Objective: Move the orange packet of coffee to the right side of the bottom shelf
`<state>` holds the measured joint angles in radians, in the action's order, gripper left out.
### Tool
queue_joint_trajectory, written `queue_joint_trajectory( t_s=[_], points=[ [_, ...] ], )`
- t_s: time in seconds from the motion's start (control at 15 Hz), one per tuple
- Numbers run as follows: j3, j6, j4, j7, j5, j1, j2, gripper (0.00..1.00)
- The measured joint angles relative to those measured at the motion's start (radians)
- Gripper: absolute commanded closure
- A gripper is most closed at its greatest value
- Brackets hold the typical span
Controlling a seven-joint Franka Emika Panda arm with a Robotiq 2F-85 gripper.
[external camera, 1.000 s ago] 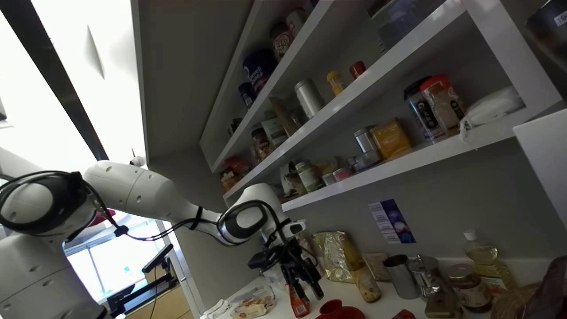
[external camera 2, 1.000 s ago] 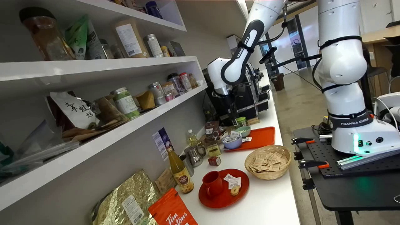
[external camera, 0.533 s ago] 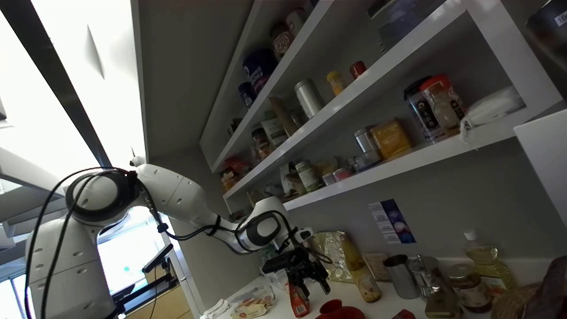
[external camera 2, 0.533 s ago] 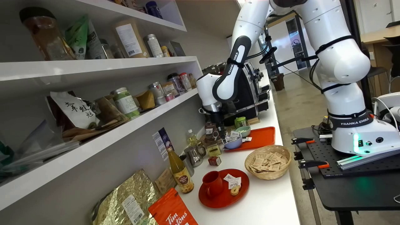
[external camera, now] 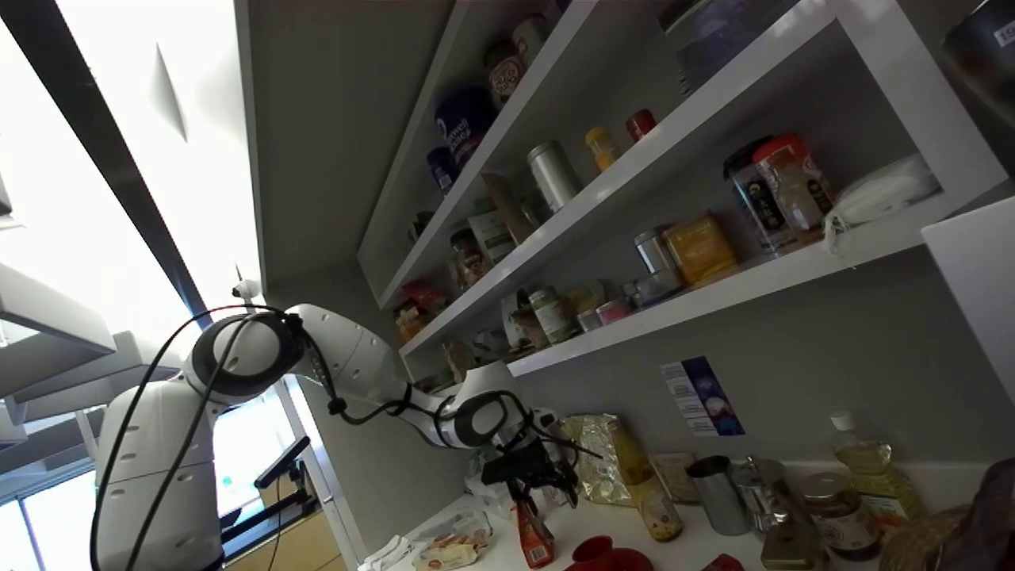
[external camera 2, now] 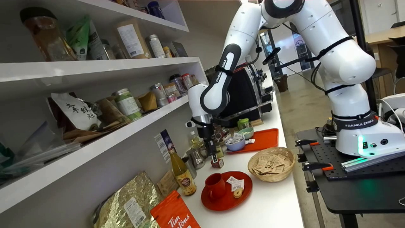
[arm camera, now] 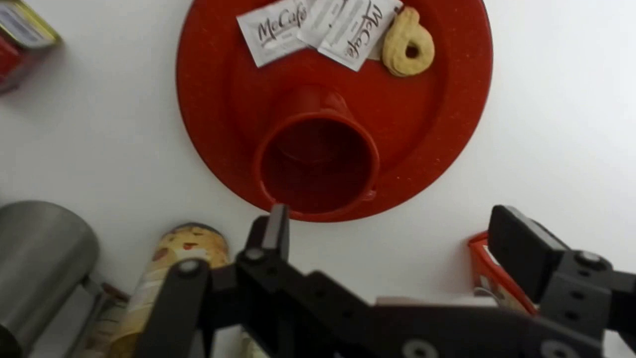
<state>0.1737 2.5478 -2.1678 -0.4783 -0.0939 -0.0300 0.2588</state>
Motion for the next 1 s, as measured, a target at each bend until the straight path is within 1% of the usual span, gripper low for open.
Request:
queue_joint_trajectory(
  t_s=[0.13,0.4,0.73,1.0],
  points=[
    [0.042,0.002,0.033,-0.099,-0.071,0.013,0.039,0.00],
    [0.121,0.032,0.100,-0.227,-0.162,0.030,0.126,0.00],
    [0.239,0.139,0.132,-0.331,-0.256,0.044,0.215,0.00],
    [0.311,0.239,0.152,-0.364,-0.260,0.045,0.284,0.00]
  ],
)
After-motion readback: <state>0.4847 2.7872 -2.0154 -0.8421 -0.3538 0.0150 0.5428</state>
